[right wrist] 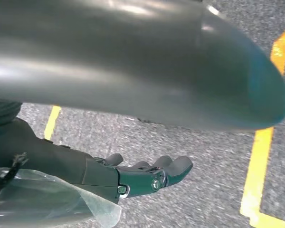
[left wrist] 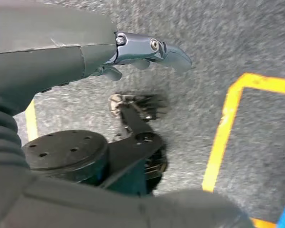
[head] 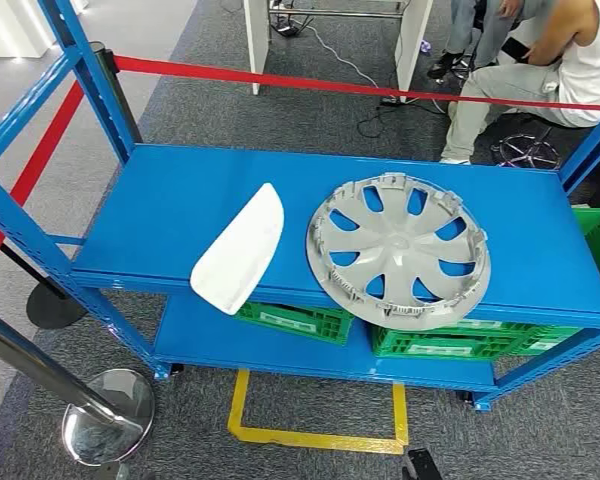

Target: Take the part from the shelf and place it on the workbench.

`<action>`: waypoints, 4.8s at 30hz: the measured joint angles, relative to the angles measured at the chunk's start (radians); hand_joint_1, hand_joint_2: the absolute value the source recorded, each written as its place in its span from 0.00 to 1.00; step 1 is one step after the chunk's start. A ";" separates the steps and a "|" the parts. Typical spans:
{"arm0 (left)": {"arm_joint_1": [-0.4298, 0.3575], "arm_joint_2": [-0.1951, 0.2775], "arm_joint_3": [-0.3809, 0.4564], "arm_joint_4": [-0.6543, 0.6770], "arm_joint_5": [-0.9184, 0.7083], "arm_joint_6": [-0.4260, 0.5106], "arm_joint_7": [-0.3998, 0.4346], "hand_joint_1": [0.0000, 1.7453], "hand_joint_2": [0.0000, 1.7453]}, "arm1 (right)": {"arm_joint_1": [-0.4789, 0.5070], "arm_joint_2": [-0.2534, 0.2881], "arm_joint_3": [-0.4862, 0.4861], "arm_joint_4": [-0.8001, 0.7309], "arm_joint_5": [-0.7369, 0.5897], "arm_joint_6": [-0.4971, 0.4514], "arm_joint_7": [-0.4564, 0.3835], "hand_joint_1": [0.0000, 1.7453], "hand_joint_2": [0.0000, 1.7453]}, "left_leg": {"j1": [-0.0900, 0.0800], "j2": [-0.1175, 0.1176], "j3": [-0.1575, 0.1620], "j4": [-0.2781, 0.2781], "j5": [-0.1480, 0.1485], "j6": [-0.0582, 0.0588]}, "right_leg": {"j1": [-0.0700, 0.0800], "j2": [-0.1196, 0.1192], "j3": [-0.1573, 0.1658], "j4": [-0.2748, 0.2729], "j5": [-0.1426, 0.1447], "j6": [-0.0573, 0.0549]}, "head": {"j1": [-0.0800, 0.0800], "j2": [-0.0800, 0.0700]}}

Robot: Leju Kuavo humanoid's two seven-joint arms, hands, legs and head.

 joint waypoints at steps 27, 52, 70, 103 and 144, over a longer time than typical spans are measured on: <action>0.038 -0.168 0.397 -0.640 -0.205 -0.061 -0.356 0.00 0.00 | 0.049 0.162 -0.352 -0.237 0.393 -0.010 -0.096 0.00 0.00 | 0.000 0.000 0.000 0.000 0.000 0.000 | 0.000 0.000 0.000 0.000 0.000 0.000 | 0.000 0.000; 0.083 -0.031 0.252 -1.156 -0.314 0.287 -0.608 0.00 1.00 | 0.057 0.175 -0.405 -0.250 0.478 0.026 -0.135 0.00 0.00 | 0.001 0.000 0.000 0.000 0.000 0.000 | 0.001 0.000 0.000 0.000 0.000 0.000 | 0.000 0.000; 0.031 0.154 -0.098 -1.145 0.038 0.088 -0.310 0.00 1.00 | 0.019 0.172 -0.473 -0.197 0.566 0.016 -0.148 0.00 0.00 | 0.001 0.000 0.000 0.000 0.000 0.000 | 0.001 0.000 0.000 0.000 0.000 0.000 | 0.000 0.000; -0.177 0.357 -0.565 -0.999 -0.793 0.220 -0.083 0.00 1.00 | -0.016 0.165 -0.487 -0.128 0.608 0.010 -0.152 0.00 0.00 | 0.001 0.000 0.000 0.000 0.000 0.000 | 0.001 0.001 0.000 0.001 0.000 -0.001 | 0.000 0.000; -0.369 0.373 -0.824 -0.733 -1.044 0.194 0.038 0.00 1.00 | -0.036 0.150 -0.477 -0.096 0.599 -0.001 -0.161 0.00 0.00 | 0.001 0.000 0.000 0.000 0.001 0.000 | 0.001 0.001 0.000 0.001 0.000 -0.001 | 0.000 0.000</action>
